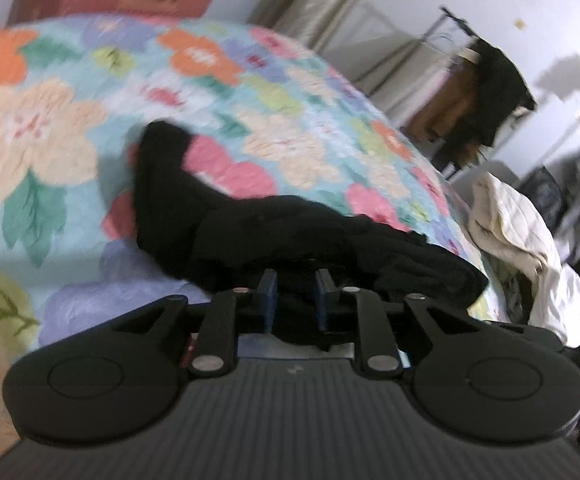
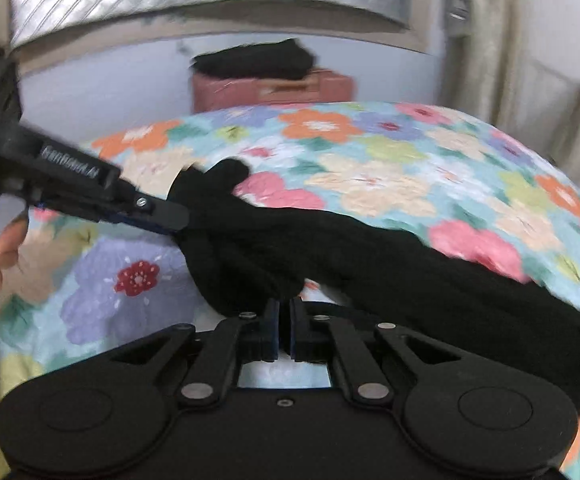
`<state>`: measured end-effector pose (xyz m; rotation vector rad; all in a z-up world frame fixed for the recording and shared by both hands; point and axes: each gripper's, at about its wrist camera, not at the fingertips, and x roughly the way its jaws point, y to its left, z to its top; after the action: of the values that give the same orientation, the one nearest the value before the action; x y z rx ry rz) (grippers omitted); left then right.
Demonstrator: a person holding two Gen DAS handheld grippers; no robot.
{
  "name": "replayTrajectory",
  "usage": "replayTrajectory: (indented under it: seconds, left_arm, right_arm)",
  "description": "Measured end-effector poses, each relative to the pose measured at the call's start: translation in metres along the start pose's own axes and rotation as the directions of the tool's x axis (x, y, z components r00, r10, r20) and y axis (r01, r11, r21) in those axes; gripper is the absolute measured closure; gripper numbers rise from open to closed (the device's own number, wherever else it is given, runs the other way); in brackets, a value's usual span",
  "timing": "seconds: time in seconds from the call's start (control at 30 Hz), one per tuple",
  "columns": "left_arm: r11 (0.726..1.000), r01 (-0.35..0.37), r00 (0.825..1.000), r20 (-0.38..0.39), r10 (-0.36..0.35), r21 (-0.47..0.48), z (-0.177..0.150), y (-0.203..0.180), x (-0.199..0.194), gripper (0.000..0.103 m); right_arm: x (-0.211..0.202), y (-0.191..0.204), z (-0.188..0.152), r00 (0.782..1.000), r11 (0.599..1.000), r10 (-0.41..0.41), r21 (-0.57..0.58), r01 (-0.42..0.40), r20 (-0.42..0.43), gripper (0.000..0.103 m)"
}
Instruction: Fold clothes
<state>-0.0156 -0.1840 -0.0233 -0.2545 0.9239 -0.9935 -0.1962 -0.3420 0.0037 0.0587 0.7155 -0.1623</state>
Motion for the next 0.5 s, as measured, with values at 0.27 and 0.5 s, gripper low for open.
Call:
replayTrajectory:
  seconds: [0.27, 0.5]
  left_arm:
    - [0.999, -0.044, 0.999, -0.017, 0.044, 0.008, -0.007, -0.001, -0.002, 0.062]
    - [0.997, -0.077, 0.995, -0.064, 0.076, -0.009, -0.012, 0.007, 0.019, 0.047]
  right_arm:
    - [-0.051, -0.035, -0.016, 0.988, 0.98, -0.154, 0.133, 0.151, 0.013, 0.099]
    - [-0.08, -0.068, -0.017, 0.971, 0.939, -0.237, 0.266, 0.218, 0.042, 0.099]
